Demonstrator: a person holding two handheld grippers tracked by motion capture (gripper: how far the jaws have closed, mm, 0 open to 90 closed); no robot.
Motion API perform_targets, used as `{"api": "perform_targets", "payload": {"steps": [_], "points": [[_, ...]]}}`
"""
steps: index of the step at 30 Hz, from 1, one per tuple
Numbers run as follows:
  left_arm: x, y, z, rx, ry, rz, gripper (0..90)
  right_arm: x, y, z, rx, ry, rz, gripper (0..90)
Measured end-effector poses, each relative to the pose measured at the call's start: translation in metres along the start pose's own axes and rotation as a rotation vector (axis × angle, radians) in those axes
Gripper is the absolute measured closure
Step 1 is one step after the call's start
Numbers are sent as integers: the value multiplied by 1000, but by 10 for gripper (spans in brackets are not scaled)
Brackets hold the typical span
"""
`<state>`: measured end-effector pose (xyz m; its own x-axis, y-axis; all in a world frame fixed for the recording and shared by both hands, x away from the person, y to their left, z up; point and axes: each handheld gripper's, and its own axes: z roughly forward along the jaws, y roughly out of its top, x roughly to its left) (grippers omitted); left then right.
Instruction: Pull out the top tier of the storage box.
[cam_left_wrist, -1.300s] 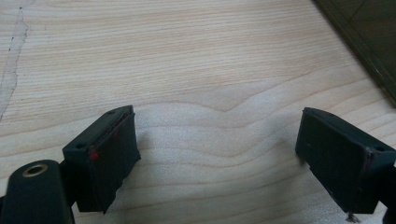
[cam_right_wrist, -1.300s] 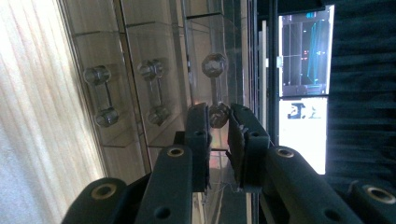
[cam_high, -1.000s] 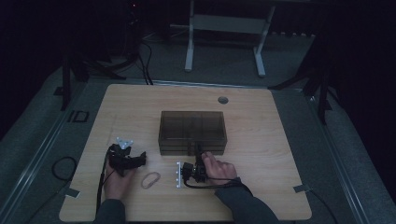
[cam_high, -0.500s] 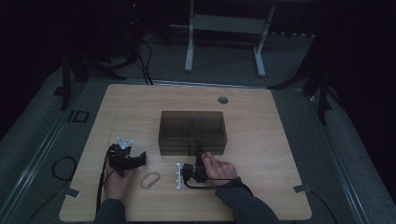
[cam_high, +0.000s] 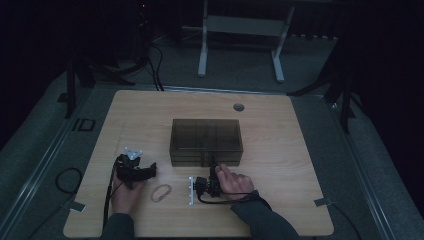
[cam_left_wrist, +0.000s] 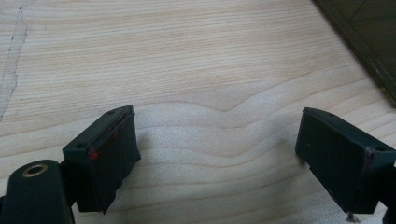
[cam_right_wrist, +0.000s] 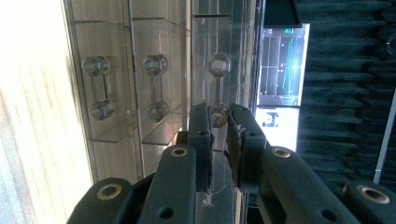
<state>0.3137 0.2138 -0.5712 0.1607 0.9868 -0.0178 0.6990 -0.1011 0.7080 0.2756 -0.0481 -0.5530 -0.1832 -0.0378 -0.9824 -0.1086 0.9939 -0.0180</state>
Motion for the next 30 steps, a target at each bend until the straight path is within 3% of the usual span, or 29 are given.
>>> {"api": "perform_targets", "payload": {"steps": [30], "points": [[-1,0,0,1,-4,6,131,3,-4,-12,-19,-3,-4,806]]}}
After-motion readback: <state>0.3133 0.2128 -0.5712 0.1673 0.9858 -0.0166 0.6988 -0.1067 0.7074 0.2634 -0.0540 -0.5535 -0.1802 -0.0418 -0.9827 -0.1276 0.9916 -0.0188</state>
